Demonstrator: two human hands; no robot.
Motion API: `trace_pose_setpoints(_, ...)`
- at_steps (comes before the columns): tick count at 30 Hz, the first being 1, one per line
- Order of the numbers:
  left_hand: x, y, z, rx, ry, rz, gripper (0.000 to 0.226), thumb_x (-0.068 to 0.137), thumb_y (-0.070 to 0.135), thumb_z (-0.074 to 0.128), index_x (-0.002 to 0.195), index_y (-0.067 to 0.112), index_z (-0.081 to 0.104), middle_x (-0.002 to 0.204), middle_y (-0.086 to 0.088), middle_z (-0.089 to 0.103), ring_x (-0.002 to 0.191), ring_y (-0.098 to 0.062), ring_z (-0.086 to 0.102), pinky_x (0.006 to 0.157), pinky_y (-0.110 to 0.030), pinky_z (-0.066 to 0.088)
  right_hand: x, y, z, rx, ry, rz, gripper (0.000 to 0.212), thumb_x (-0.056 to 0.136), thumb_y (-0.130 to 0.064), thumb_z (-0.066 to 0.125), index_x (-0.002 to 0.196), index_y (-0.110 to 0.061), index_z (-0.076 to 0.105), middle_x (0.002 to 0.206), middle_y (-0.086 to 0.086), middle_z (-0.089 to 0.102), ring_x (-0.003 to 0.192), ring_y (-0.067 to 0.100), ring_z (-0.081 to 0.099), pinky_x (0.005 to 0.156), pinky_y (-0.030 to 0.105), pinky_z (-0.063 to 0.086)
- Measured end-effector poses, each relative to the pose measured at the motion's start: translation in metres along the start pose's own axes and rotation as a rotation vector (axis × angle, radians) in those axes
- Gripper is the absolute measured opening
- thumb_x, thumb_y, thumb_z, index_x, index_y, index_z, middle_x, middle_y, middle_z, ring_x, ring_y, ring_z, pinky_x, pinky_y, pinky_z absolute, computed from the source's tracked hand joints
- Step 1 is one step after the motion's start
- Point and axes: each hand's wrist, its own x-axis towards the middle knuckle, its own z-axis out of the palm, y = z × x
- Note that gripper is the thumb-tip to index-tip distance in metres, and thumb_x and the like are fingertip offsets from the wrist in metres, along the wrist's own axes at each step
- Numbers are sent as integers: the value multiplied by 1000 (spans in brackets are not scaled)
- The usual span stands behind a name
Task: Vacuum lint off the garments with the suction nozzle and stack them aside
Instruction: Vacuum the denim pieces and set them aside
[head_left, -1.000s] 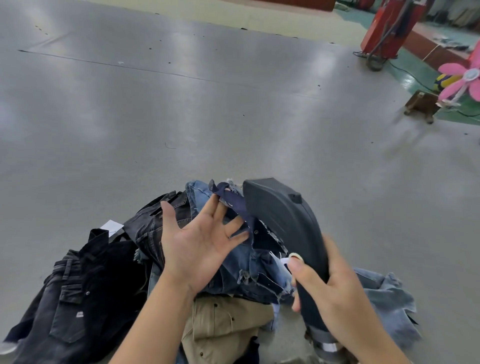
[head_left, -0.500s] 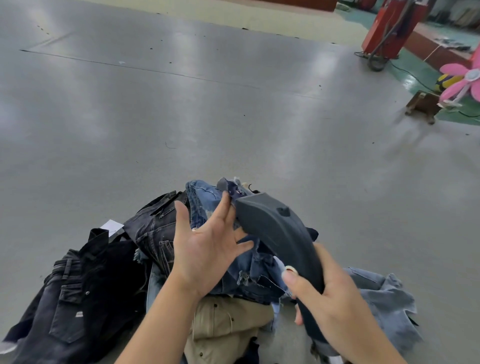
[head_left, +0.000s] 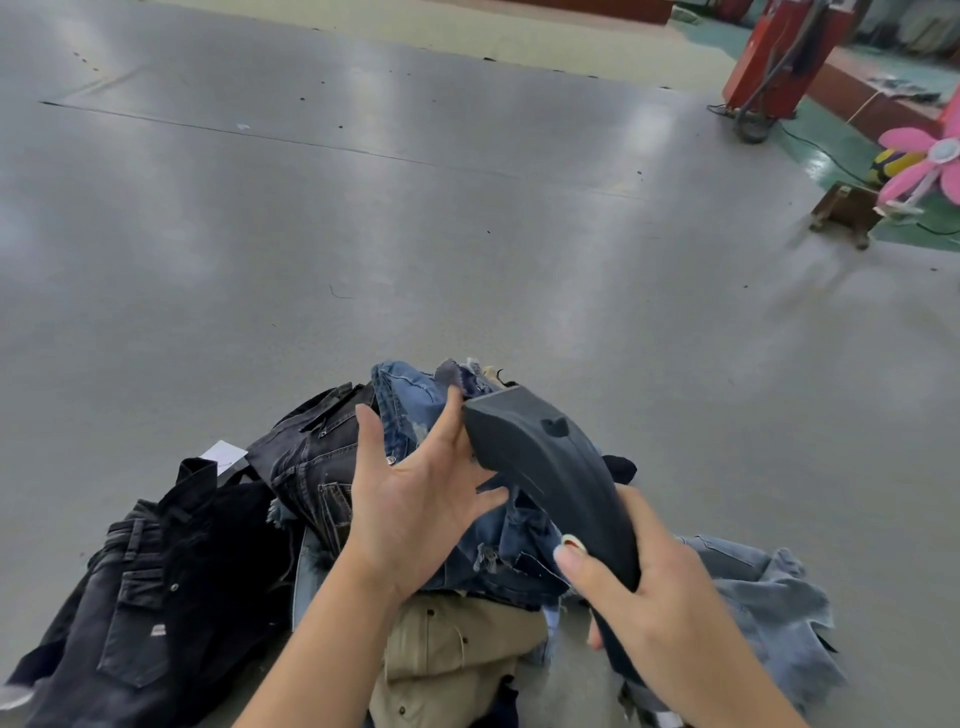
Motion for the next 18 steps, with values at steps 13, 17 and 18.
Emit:
trace_pose_setpoints(13,2,-1,-8,-153,-13,-2,102,73,88,21,153,24,21,154,-7,35,140,-33,34,111,-68,13,0,3,3,7,-5,-2,23,83,-40,61,94,-54,48,63,-4,61,47,15,59,44,12,43)
trace_pose_setpoints(17,3,-7,-7,-22,-65,-17,103,70,90,23,152,28,23,156,-3,30,141,-35,30,113,-66,8,10,-1,3,57,39,-24,17,85,-41,59,89,-53,49,55,0,58,44,15,59,46,13,45)
trace_pose_setpoints(18,3,-7,-7,-11,-53,-20,102,70,90,24,152,28,24,156,-1,31,141,-34,32,114,-63,11,12,0,3,86,65,-27,14,85,-42,60,88,-52,50,54,2,58,44,15,59,47,14,46)
